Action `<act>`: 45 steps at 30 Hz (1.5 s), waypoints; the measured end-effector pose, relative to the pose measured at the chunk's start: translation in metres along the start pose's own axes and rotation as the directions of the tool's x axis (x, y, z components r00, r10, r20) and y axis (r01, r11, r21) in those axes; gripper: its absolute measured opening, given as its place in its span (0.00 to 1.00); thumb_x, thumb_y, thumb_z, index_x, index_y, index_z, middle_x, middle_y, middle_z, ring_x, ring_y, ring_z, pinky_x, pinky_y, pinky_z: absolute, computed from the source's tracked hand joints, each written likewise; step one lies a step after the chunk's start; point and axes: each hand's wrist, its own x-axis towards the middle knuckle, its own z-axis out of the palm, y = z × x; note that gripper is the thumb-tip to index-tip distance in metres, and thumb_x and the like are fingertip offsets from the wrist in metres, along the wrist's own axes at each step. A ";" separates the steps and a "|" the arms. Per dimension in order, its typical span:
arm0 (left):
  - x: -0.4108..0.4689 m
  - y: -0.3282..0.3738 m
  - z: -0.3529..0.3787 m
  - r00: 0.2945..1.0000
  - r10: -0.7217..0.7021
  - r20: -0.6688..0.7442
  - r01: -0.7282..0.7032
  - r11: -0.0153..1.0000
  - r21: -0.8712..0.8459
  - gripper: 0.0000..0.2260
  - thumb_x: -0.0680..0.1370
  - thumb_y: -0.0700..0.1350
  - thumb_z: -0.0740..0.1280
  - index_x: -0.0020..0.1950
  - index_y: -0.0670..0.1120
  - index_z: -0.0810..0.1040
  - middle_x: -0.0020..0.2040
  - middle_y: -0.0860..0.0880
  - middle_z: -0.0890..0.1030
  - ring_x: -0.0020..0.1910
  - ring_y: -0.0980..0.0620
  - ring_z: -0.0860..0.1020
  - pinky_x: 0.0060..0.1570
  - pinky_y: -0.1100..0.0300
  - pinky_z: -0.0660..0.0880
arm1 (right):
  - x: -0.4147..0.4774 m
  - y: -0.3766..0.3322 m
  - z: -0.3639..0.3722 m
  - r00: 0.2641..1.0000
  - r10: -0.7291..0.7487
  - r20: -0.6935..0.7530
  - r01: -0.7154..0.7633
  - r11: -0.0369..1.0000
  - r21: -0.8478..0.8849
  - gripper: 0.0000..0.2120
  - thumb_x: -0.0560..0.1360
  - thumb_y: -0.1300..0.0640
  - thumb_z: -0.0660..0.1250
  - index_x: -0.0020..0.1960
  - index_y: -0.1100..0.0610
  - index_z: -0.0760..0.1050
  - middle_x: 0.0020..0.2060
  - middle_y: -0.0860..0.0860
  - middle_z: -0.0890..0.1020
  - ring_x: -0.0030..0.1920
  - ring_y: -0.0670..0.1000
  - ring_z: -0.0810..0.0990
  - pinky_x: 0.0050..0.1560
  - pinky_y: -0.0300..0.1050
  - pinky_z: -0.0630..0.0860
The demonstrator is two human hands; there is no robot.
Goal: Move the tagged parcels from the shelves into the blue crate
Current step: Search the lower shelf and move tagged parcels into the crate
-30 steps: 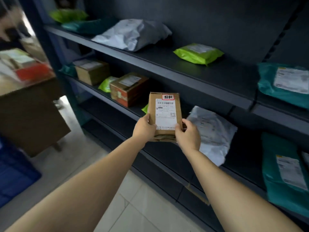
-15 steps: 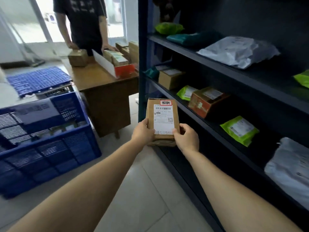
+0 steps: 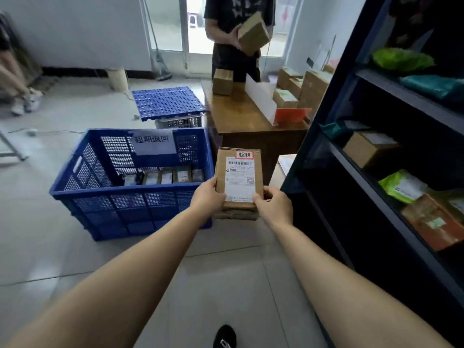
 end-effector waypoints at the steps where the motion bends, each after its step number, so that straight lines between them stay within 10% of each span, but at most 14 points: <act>1: 0.011 -0.004 -0.009 1.000 -0.009 -0.015 0.009 1.000 0.004 0.19 0.78 0.39 0.64 0.68 0.48 0.72 0.62 0.50 0.79 0.53 0.52 0.77 0.46 0.59 0.75 | 0.012 -0.007 0.011 1.000 -0.014 0.020 0.014 1.000 -0.004 0.15 0.76 0.51 0.66 0.61 0.53 0.78 0.56 0.50 0.82 0.53 0.51 0.79 0.48 0.42 0.74; 19: 0.213 -0.068 -0.143 0.953 -0.239 -0.188 0.230 0.971 -0.064 0.20 0.77 0.37 0.65 0.70 0.47 0.72 0.65 0.48 0.77 0.60 0.47 0.77 0.57 0.54 0.76 | 0.205 -0.118 0.190 0.927 -0.125 0.353 0.148 0.988 -0.039 0.15 0.77 0.52 0.67 0.61 0.55 0.77 0.57 0.50 0.81 0.53 0.49 0.78 0.50 0.43 0.74; 45: 0.545 -0.234 -0.200 0.876 -0.482 -0.023 0.482 0.876 -0.005 0.24 0.76 0.35 0.66 0.72 0.46 0.70 0.67 0.48 0.77 0.63 0.49 0.76 0.56 0.60 0.72 | 0.454 -0.126 0.461 0.817 0.211 0.536 -0.102 0.969 -0.227 0.10 0.77 0.52 0.64 0.56 0.51 0.79 0.52 0.47 0.83 0.47 0.48 0.78 0.43 0.43 0.75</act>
